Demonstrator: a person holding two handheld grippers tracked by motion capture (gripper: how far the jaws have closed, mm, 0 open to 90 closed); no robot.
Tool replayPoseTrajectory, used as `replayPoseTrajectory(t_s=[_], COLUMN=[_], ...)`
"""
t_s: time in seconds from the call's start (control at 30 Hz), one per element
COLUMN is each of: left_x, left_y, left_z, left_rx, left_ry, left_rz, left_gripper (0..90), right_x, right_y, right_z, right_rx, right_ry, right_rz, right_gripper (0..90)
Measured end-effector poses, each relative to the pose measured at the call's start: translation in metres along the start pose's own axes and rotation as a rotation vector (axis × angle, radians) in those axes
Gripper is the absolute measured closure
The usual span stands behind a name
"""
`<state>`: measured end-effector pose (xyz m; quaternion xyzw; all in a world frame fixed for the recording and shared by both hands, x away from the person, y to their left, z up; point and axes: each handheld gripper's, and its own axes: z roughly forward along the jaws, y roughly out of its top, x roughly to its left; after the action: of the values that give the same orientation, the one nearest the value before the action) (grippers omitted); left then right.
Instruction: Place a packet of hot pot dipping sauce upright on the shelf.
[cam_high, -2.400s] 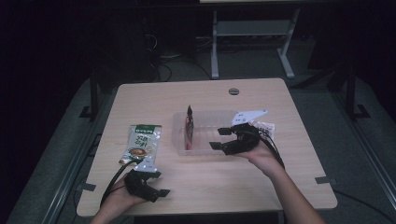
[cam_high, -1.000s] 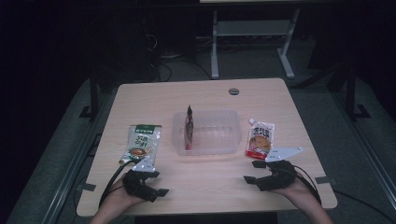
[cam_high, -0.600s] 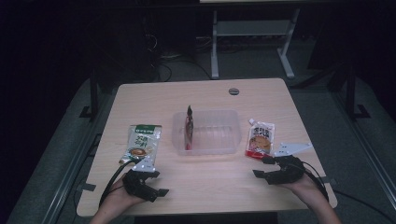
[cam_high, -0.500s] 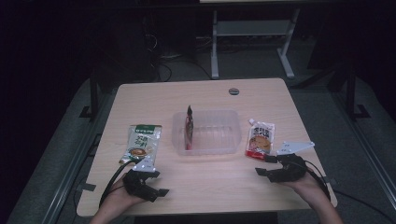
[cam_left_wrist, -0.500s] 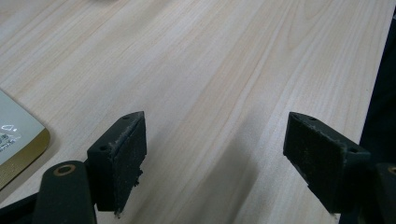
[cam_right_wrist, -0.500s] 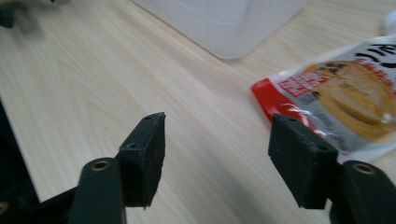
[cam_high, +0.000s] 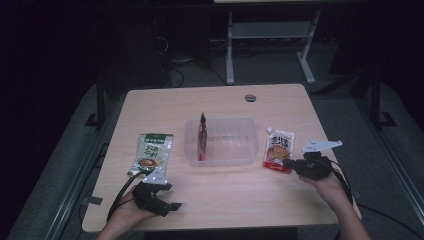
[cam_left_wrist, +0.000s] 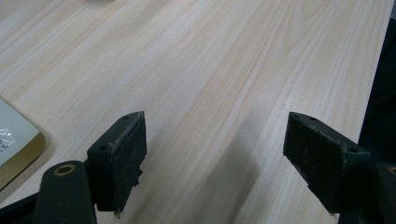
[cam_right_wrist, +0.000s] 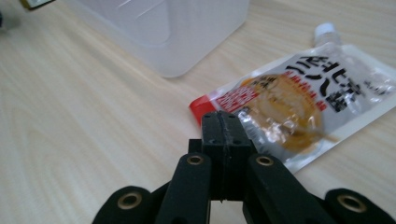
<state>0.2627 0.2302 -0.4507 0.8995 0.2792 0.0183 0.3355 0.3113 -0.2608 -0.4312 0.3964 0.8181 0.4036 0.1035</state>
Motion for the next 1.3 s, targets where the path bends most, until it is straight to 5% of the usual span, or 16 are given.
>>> replayPoseTrajectory(t_s=[0.53,1.3], left_x=[0.001,0.0], left_y=[0.0,0.0], left_z=[0.001,0.002], left_rx=[0.004,0.007], left_ry=[-0.003,-0.006], left_rz=[0.001,-0.007], left_gripper=[21.2,21.7], right_x=[-0.032,-0.03], right_y=[0.018,0.023], right_z=[0.037,0.063], right_rx=[0.071,0.187], right_ry=[-0.067,-0.116], right_rz=[-0.008,-0.074], right_gripper=[89.7,89.9])
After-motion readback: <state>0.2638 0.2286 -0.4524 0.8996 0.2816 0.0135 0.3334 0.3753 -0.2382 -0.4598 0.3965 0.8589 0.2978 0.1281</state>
